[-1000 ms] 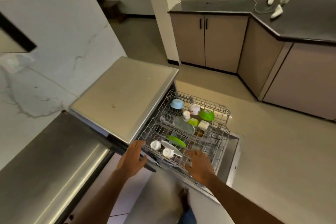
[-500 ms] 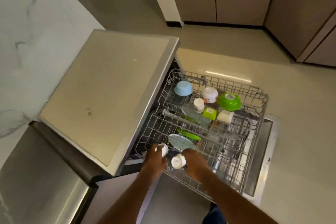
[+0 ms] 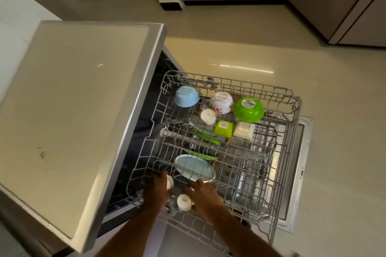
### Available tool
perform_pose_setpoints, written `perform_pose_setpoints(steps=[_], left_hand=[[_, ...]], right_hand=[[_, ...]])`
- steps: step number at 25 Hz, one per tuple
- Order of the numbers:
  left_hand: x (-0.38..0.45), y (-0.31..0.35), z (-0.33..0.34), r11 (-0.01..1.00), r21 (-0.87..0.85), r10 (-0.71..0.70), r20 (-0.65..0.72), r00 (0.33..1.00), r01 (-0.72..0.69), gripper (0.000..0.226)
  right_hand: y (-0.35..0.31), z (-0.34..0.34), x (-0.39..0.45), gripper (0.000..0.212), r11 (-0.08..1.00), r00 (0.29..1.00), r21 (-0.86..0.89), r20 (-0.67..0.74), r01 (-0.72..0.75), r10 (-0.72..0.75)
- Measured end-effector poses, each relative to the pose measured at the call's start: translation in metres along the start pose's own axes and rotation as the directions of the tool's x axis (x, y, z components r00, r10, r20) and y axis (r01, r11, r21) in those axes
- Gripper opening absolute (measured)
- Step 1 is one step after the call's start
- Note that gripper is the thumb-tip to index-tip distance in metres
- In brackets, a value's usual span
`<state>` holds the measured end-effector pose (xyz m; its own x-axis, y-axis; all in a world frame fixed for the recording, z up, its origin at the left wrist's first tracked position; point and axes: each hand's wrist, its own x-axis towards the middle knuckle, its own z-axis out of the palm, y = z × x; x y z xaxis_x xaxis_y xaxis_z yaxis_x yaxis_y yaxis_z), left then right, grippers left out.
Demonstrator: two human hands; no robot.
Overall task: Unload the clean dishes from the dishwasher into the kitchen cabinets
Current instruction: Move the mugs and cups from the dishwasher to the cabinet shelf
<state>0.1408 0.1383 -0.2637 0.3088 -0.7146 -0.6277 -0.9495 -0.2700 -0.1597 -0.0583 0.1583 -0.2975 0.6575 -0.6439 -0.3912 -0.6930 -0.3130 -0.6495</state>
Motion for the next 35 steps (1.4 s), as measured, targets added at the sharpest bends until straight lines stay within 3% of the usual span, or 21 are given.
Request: perform_pose_setpoints(steps=[2, 4, 6, 8, 12, 15, 17, 18, 22, 24, 27, 35], left_hand=[[-0.003, 0.006, -0.009, 0.999, -0.049, -0.013, -0.065, 0.998, 0.01, 0.079], [-0.018, 0.018, -0.029, 0.97, -0.24, -0.065, -0.119, 0.991, 0.035, 0.079], [-0.043, 0.034, -0.056, 0.923, -0.382, -0.041, -0.193, 0.98, -0.037, 0.076], [-0.077, 0.048, -0.091, 0.897, -0.419, 0.022, -0.276, 0.961, -0.141, 0.073], [-0.159, 0.064, -0.173, 0.84, -0.394, 0.088, -0.58, 0.81, -0.374, 0.071], [-0.247, 0.065, -0.248, 0.807, -0.382, 0.027, -0.737, 0.676, -0.449, 0.078], [-0.313, 0.052, -0.288, 0.797, -0.363, -0.032, -0.823, 0.567, -0.482, 0.071], [-0.346, 0.043, -0.305, 0.802, -0.342, -0.055, -0.859, 0.509, -0.49, 0.068], [-0.476, -0.004, -0.347, 0.848, -0.273, -0.116, -0.932, 0.343, -0.455, 0.063], [-0.538, -0.038, -0.355, 0.875, -0.279, -0.159, -0.938, 0.309, -0.397, 0.064], [-0.608, -0.097, -0.353, 0.888, -0.334, -0.234, -0.92, 0.314, -0.317, 0.066], [-0.73, -0.262, -0.348, 0.852, -0.479, -0.441, -0.874, 0.201, -0.212, 0.072]], right_hand=[[0.0, -0.013, -0.011, 0.068, 0.989, 0.998, 0.146, -0.043, -0.027, 0.034], [-0.005, -0.036, -0.03, 0.065, 0.939, 0.978, 0.325, -0.131, -0.113, 0.164], [-0.007, -0.07, -0.055, 0.055, 0.876, 0.921, 0.454, -0.25, -0.16, 0.298], [-0.008, -0.109, -0.079, 0.053, 0.858, 0.862, 0.495, -0.367, -0.138, 0.35], [-0.024, -0.206, -0.129, 0.054, 0.862, 0.756, 0.507, -0.558, -0.014, 0.341], [-0.072, -0.289, -0.184, 0.05, 0.869, 0.593, 0.475, -0.743, 0.142, 0.309], [-0.121, -0.338, -0.224, 0.036, 0.871, 0.466, 0.41, -0.847, 0.27, 0.255], [-0.15, -0.359, -0.243, 0.032, 0.871, 0.436, 0.372, -0.874, 0.321, 0.213], [-0.277, -0.413, -0.306, 0.032, 0.834, 0.425, 0.24, -0.905, 0.497, 0.008], [-0.35, -0.425, -0.338, 0.035, 0.793, 0.392, 0.152, -0.912, 0.59, -0.117], [-0.444, -0.427, -0.377, 0.036, 0.688, 0.339, 0.081, -0.907, 0.722, -0.249], [-0.615, -0.382, -0.395, 0.037, 0.553, 0.341, 0.019, -0.805, 0.833, -0.485]])
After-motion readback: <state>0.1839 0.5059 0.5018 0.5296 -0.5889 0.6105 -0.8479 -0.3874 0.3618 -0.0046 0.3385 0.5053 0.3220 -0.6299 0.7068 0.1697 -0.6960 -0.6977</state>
